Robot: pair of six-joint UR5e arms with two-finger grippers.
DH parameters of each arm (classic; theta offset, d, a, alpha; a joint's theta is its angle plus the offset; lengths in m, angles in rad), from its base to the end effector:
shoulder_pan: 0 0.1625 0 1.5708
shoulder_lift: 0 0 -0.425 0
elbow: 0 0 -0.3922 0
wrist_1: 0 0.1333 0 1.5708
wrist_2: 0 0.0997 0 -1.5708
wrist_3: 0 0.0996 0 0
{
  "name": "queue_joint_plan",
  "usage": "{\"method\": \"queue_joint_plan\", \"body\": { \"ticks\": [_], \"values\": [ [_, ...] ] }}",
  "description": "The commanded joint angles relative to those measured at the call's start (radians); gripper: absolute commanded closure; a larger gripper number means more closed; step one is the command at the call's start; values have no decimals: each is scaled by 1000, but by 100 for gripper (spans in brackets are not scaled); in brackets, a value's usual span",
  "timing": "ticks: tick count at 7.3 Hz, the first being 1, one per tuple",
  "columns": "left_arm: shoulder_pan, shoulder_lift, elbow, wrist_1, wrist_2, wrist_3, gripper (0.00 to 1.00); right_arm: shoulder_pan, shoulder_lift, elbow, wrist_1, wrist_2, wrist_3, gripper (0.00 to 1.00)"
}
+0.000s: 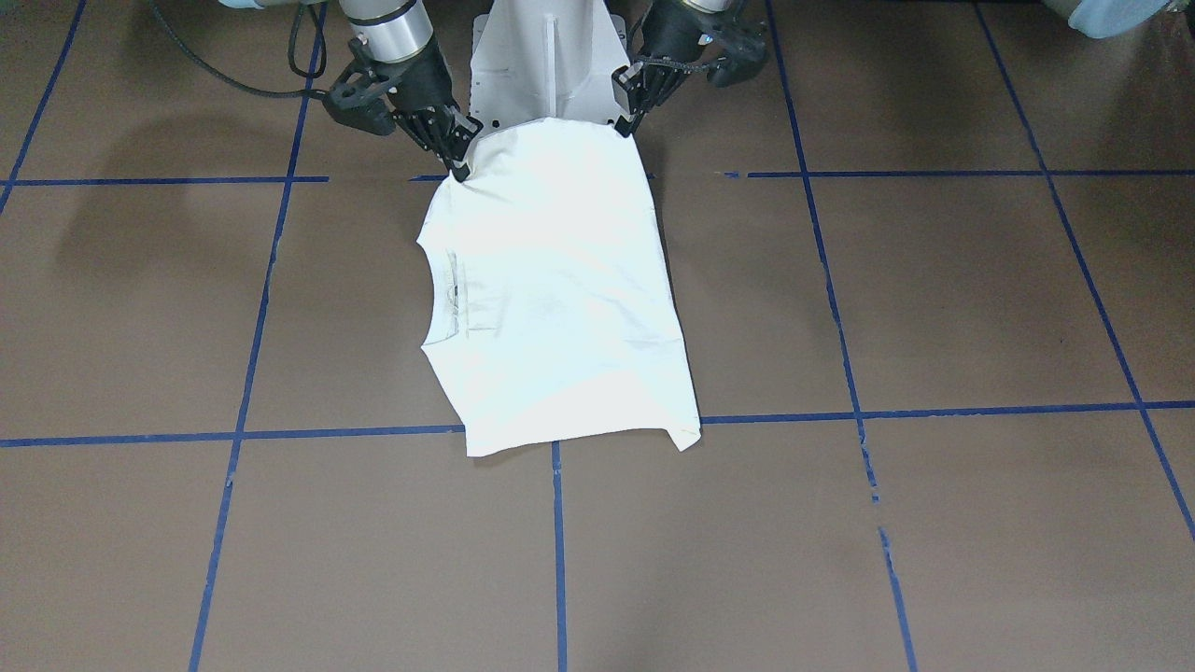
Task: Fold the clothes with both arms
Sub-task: 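Grasp the near edge with both grippers and fold it away from the robot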
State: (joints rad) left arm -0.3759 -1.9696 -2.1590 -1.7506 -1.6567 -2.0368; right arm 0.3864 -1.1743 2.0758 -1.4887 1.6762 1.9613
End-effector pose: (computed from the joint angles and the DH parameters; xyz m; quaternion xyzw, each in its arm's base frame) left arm 0.4301 -0.3039 0.1742 -0.0606 0.5482 -0.3191 0.7707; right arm -0.4587 -0.3192 0.2188 -0.0474 -0.4715 0.3104 0.8241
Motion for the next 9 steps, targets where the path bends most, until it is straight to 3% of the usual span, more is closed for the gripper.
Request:
{"method": "queue_joint_plan", "body": {
  "ticks": [1,3,5,7,9],
  "values": [
    [-194,-73,160,-9,-6,227,100,194,147,-206,4,121,-24,100],
    [-233,-136,337,-50,-2,296,100,256,286,-417,8,154,-32,100],
    [-248,-166,480,-169,3,326,100,273,321,-586,176,160,-32,100],
    [-287,-189,580,-239,5,420,100,275,378,-695,200,161,-53,100],
    [-304,-215,710,-399,6,467,100,281,389,-804,339,160,-67,100]
  ]
}}
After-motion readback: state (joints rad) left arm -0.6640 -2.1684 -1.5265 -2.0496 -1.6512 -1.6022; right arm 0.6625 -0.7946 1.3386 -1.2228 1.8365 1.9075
